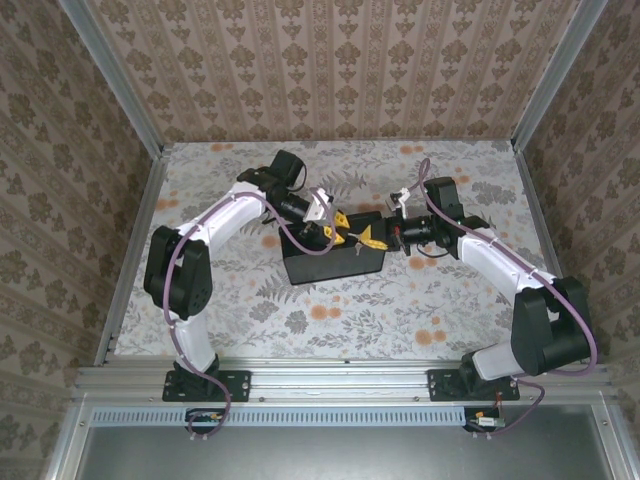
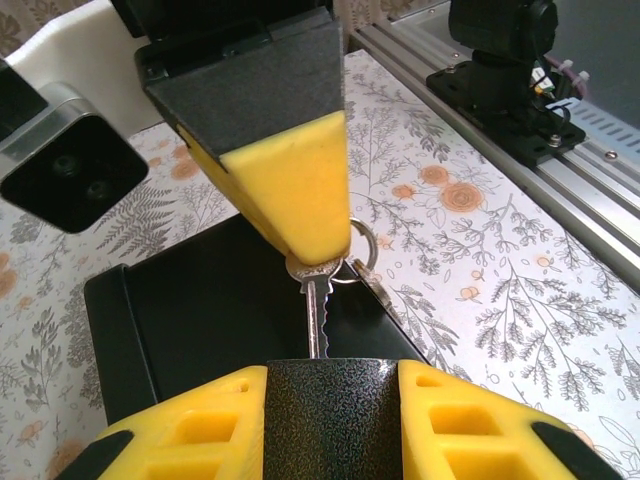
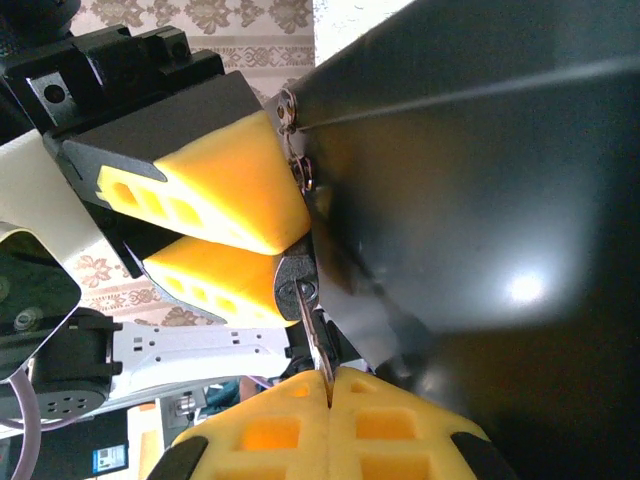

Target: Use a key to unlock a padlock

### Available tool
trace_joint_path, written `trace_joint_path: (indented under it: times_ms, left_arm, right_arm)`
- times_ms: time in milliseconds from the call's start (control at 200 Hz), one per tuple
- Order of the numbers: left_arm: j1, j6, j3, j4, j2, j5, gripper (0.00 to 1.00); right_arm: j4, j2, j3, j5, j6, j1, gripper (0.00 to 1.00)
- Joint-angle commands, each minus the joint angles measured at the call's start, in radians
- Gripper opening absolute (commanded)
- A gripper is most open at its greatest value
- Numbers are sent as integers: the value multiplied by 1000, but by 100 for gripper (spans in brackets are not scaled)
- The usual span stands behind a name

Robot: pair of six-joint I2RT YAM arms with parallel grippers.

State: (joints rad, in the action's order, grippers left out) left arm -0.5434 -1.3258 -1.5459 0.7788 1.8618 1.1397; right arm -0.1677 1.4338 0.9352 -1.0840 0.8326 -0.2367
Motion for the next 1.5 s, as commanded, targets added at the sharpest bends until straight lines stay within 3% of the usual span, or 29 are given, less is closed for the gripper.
trace_joint_path:
  times_ms: [0, 400, 745, 1105, 1330, 1495]
  left_arm:
    - [-27, -82, -59, 71, 7, 123, 22]
    - [-18, 149, -30, -165, 22, 77, 21]
    - [-9, 102, -31, -117, 24, 79, 21]
    - [31, -178, -184, 231, 97, 142, 22]
    - [43, -609, -443, 792, 249, 167, 22]
    - [59, -788, -512, 962, 314, 194, 21]
  right_arm:
    - [24, 29, 42, -26, -23, -9, 0]
    - [-22, 12, 34, -21, -49, -41, 0]
    - [-67, -17, 8, -26, -83, 3, 0]
    - [-239, -19, 19, -103, -265, 14, 0]
    - [-337, -35, 61, -169, -360, 5, 0]
    - [-348, -17, 80, -171, -380, -14, 0]
